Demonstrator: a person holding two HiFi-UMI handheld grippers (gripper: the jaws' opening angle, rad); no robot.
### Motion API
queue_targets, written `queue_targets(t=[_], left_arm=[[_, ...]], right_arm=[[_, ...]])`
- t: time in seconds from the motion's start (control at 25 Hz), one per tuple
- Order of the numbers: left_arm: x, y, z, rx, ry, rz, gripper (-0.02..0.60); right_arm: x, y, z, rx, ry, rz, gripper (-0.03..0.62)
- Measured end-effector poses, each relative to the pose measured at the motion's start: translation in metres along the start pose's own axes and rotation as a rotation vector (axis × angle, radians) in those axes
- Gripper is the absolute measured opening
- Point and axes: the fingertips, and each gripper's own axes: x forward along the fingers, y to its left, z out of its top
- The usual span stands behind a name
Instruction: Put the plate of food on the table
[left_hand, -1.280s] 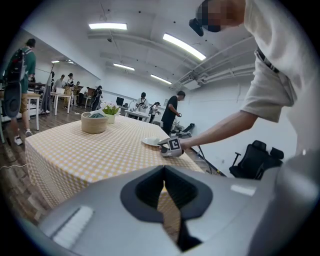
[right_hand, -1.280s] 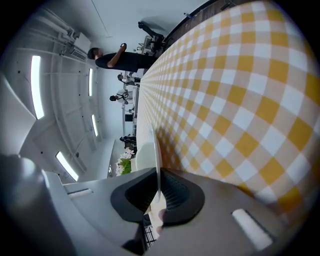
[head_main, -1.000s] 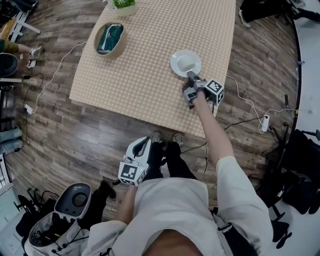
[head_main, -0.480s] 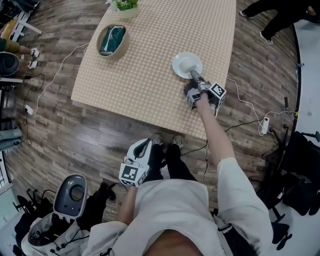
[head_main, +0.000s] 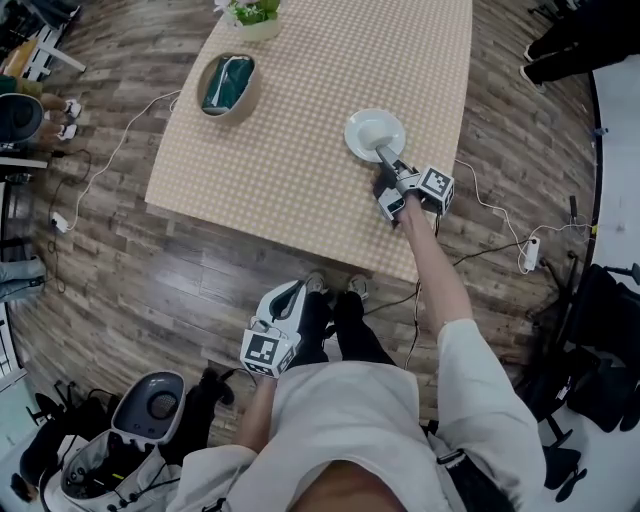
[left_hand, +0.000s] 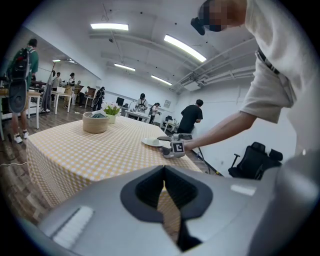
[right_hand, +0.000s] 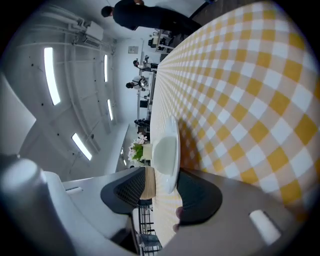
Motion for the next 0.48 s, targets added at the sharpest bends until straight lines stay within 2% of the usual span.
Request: queue_targets(t=[0.16, 0.48], left_arm=[[0.002, 0.004, 0.001, -0.003, 0.001, -0.005, 0.01], [0.003, 0.0, 0.0, -0.006, 0.0, -0.015, 0.011]], right_arm=[[0.004, 0.0, -0.002, -0.123, 0.031, -0.064, 0.187], [0.005, -0.002, -0.011, -0.298, 0.128, -0.184, 0.201]])
